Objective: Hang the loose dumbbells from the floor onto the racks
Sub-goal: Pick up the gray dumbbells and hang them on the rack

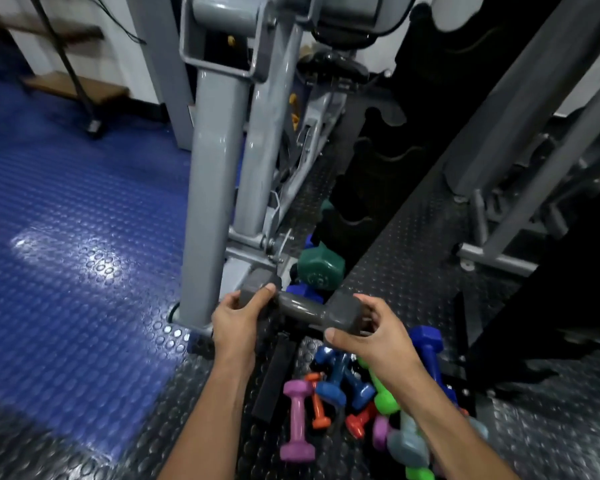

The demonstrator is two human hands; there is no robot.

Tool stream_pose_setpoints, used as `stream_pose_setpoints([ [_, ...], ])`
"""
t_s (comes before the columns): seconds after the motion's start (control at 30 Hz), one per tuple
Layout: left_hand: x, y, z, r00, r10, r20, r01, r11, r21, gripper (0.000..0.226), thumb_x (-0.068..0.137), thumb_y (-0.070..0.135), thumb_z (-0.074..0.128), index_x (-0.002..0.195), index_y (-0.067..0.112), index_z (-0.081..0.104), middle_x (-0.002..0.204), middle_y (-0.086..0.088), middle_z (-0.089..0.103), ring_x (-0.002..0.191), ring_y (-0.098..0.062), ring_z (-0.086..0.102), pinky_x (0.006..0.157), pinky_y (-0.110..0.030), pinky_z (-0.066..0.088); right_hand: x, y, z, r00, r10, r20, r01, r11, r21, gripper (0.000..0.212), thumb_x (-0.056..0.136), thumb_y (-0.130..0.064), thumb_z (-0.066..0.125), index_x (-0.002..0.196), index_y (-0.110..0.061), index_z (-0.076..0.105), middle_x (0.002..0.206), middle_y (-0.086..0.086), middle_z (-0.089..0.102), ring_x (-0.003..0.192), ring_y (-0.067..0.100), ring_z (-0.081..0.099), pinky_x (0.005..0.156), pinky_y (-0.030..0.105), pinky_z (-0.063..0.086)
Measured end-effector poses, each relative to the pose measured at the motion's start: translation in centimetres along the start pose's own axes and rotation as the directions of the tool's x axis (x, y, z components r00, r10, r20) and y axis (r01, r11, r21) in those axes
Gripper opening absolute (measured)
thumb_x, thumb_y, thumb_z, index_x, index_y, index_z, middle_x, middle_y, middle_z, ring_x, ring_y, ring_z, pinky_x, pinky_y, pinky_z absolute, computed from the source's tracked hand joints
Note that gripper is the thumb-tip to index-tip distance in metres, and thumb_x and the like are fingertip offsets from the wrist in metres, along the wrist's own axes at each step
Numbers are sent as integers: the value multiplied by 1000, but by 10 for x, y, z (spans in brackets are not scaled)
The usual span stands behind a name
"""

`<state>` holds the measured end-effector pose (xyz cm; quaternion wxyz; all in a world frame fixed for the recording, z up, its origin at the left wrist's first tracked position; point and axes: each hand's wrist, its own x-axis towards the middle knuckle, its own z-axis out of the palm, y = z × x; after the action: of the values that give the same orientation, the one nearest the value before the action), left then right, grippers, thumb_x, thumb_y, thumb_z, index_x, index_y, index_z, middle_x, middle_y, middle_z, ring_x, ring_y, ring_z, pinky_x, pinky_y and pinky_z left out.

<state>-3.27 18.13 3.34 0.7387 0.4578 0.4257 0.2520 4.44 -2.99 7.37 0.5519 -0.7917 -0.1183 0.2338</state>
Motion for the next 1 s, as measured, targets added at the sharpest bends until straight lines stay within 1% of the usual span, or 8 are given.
stream_pose_setpoints([
  [0.1,-8,38,15,992,114,-49,-117,991,-72,40,64,33,96,90,14,73,94,-18,78,85,-31,74,90,-58,59,7,-34,-3,998,-56,15,54,996,66,98,48,-46,99,135,-26,58,116,-12,75,107,2,71,103,36,55],
  [0.2,-14,74,30,982,176,-63,-183,975,-129,44,71,24,93,105,6,72,98,-14,79,93,-28,76,91,-47,61,12,-64,-6,995,-88,37,83,990,118,85,53,-31,101,128,-20,63,109,-9,79,102,9,75,93,34,59],
  [0.3,-9,106,46,971,210,-113,-226,961,-159,56,70,25,95,113,6,65,103,-11,76,96,-24,76,89,-34,60,17,-86,-7,994,-105,6,103,983,152,90,42,-43,98,122,-18,66,105,-7,80,98,11,77,89,36,60],
  [0.43,9,138,72,950,311,-16,-311,948,-62,50,82,33,85,117,2,67,99,-7,75,89,-15,73,81,-21,58,22,-108,1,990,-96,-103,107,988,109,85,41,-66,95,110,-24,70,99,-8,79,91,10,77,87,40,63],
  [0.63,44,177,122,875,426,231,-473,856,210,33,87,53,68,98,23,72,93,2,73,94,-18,71,95,-45,57,27,-136,8,973,-83,-215,104,991,87,61,54,-65,90,91,-20,73,83,-6,79,81,8,76,73,26,60],
  [0.77,53,195,154,878,313,362,-432,844,319,70,78,73,49,110,17,76,106,-4,75,104,-23,68,101,-49,52,37,-139,7,957,-5,-290,66,977,204,80,37,-80,83,70,-8,76,73,-3,79,76,17,79,81,45,65],
  [0.93,105,178,186,873,158,462,-359,849,389,112,63,103,33,131,21,68,131,-8,69,124,-28,62,112,-52,43,41,-139,9,962,50,-268,12,974,225,74,42,-75,84,66,-5,77,69,1,78,72,18,79,83,45,64],
  [1.0,97,183,187,855,128,503,-350,858,376,113,64,104,33,129,20,69,133,-7,69,128,-26,60,115,-49,40,42,-138,9,964,55,-259,7,972,233,72,43,-74,86,67,-7,78,71,1,79,72,17,79,84,43,63],
])
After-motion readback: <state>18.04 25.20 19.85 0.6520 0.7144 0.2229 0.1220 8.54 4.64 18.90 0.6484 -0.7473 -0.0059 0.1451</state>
